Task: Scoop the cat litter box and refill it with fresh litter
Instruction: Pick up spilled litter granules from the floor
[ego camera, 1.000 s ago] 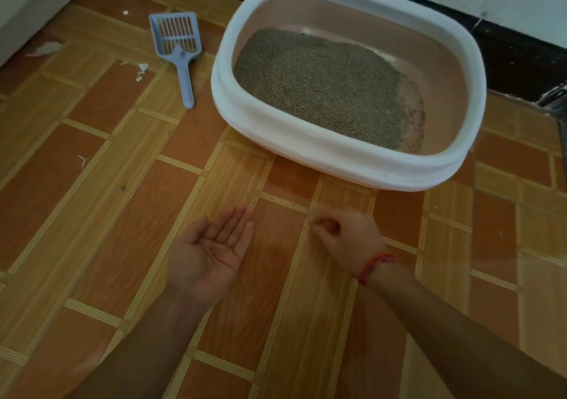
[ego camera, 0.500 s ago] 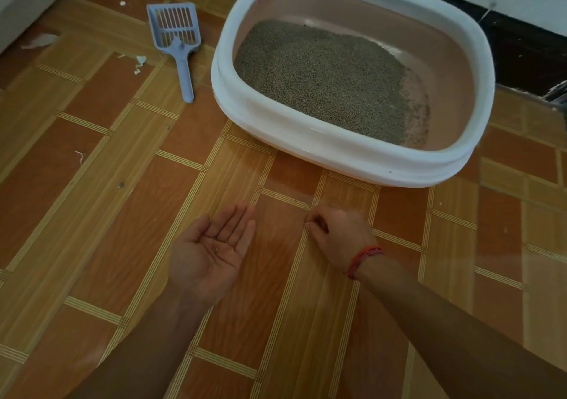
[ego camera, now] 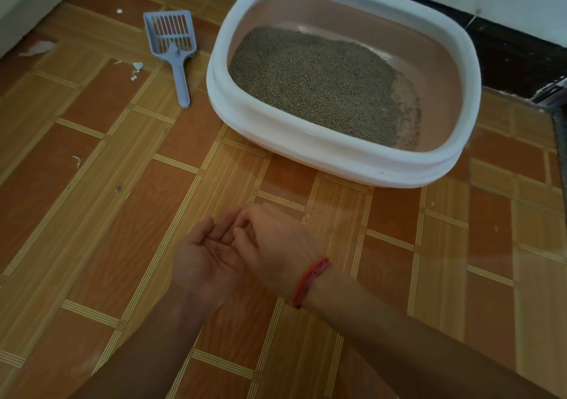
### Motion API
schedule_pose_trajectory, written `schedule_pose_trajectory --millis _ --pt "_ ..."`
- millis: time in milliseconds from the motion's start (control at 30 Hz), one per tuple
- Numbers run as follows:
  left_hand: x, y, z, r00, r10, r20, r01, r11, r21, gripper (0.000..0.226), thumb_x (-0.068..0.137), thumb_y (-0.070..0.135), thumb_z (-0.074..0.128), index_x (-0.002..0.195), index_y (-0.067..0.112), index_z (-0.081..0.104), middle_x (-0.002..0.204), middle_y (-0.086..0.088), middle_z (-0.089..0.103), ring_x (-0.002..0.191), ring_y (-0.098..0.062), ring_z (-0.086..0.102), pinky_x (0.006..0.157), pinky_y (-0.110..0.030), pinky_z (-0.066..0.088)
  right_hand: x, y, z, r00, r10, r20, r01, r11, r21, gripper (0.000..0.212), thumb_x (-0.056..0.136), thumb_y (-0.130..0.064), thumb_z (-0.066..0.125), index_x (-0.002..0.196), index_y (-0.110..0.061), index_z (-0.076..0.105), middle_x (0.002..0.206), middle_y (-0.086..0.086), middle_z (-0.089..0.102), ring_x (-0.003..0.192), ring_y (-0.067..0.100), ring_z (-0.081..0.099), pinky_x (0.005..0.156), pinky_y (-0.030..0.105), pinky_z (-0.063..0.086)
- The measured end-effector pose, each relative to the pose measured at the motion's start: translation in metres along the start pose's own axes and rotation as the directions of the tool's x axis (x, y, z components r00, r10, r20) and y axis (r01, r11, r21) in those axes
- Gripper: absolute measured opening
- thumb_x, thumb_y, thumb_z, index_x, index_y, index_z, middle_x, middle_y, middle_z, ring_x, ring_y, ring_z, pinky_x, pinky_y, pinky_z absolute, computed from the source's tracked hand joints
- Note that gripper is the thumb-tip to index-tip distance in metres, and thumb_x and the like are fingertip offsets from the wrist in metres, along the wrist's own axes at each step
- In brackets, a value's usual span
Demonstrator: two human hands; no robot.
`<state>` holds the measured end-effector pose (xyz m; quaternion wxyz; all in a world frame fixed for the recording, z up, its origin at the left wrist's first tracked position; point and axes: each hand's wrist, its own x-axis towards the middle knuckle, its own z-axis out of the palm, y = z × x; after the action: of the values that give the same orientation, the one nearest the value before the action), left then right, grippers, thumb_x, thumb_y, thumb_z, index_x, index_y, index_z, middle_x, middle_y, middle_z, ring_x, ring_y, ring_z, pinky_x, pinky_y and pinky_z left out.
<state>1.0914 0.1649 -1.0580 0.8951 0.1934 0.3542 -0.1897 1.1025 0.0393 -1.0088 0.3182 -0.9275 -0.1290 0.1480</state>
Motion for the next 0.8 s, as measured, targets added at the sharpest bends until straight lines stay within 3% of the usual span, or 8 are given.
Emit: schedule_pose_trajectory --millis 100,200,400,500,567,700,800 --pt "-0.001 0.001 -0.006 0.993 -0.11 0.044 0.109 0.993 0.038 0.054 0.103 0.035 0.03 0.11 -0.001 0.07 0.119 -0.016 0.067 0.111 -0.026 0.067 0.096 -0.041 0.052 0.001 -0.016 0.008 0.998 -0.047 0.03 0.048 0.997 -0.057 0.023 0.099 -0.033 0.039 0.103 -0.017 0.055 0.105 0.002 0.057 0.087 0.025 0.06 0.074 0.043 0.05" --pt "-0.002 0.002 -0.006 0.986 -0.134 0.095 0.131 0.991 0.033 0.058 0.103 0.036 0.027 0.108 0.001 0.074 0.122 -0.014 0.068 0.112 -0.024 0.067 0.094 -0.041 0.053 0.0 -0.022 0.014 0.996 -0.074 0.057 0.081 0.988 -0.132 0.029 0.101 -0.034 0.035 0.104 -0.014 0.056 0.103 0.003 0.056 0.084 0.025 0.059 0.071 0.042 0.049" --pt "0.003 0.005 -0.011 0.99 -0.122 0.074 0.119 0.992 0.035 0.055 0.101 0.039 0.03 0.123 0.003 0.065 0.124 -0.012 0.065 0.114 -0.024 0.064 0.099 -0.037 0.051 0.001 -0.011 0.016 0.994 -0.109 -0.033 0.109 0.994 -0.011 0.021 0.095 -0.037 0.047 0.097 -0.023 0.062 0.098 -0.004 0.059 0.086 0.018 0.06 0.072 0.039 0.052" --pt "0.005 0.005 -0.008 0.998 -0.049 0.026 0.05 0.998 -0.029 0.054 0.101 0.032 0.035 0.097 -0.004 0.075 0.103 -0.016 0.073 0.097 -0.026 0.072 0.084 -0.039 0.059 0.003 0.006 0.009 0.992 -0.04 -0.117 0.047 0.997 0.053 0.015 0.09 -0.038 0.051 0.094 -0.029 0.062 0.092 -0.011 0.06 0.083 0.009 0.058 0.072 0.03 0.05" --pt "0.005 0.006 -0.007 0.999 0.029 -0.019 -0.03 0.998 -0.053 0.053 0.101 0.026 0.037 0.084 -0.006 0.077 0.105 -0.019 0.073 0.099 -0.03 0.072 0.086 -0.044 0.058 0.006 0.032 0.003 0.987 0.044 -0.155 -0.041 0.999 0.021 0.013 0.091 -0.036 0.053 0.094 -0.03 0.065 0.089 -0.012 0.061 0.082 0.006 0.056 0.074 0.027 0.049" --pt "0.006 0.009 -0.008 0.997 0.052 -0.05 -0.055 0.996 -0.075 0.052 0.101 0.022 0.039 0.083 -0.007 0.077 0.112 -0.02 0.072 0.102 -0.033 0.071 0.087 -0.046 0.056 0.013 0.084 -0.009 0.952 0.247 -0.18 -0.259 0.965 -0.045 0.014 0.092 -0.033 0.056 0.097 -0.029 0.069 0.091 -0.013 0.066 0.085 0.007 0.06 0.077 0.028 0.052" --pt "0.008 0.009 -0.006 0.997 0.053 -0.055 -0.057 0.995 -0.076 0.052 0.102 0.023 0.038 0.083 -0.007 0.077 0.112 -0.02 0.071 0.103 -0.032 0.071 0.085 -0.046 0.057 0.021 0.097 -0.012 0.934 0.286 -0.214 -0.301 0.953 -0.041 0.013 0.089 -0.032 0.06 0.095 -0.031 0.071 0.075 -0.018 0.058 0.078 0.006 0.056 0.073 0.027 0.05"
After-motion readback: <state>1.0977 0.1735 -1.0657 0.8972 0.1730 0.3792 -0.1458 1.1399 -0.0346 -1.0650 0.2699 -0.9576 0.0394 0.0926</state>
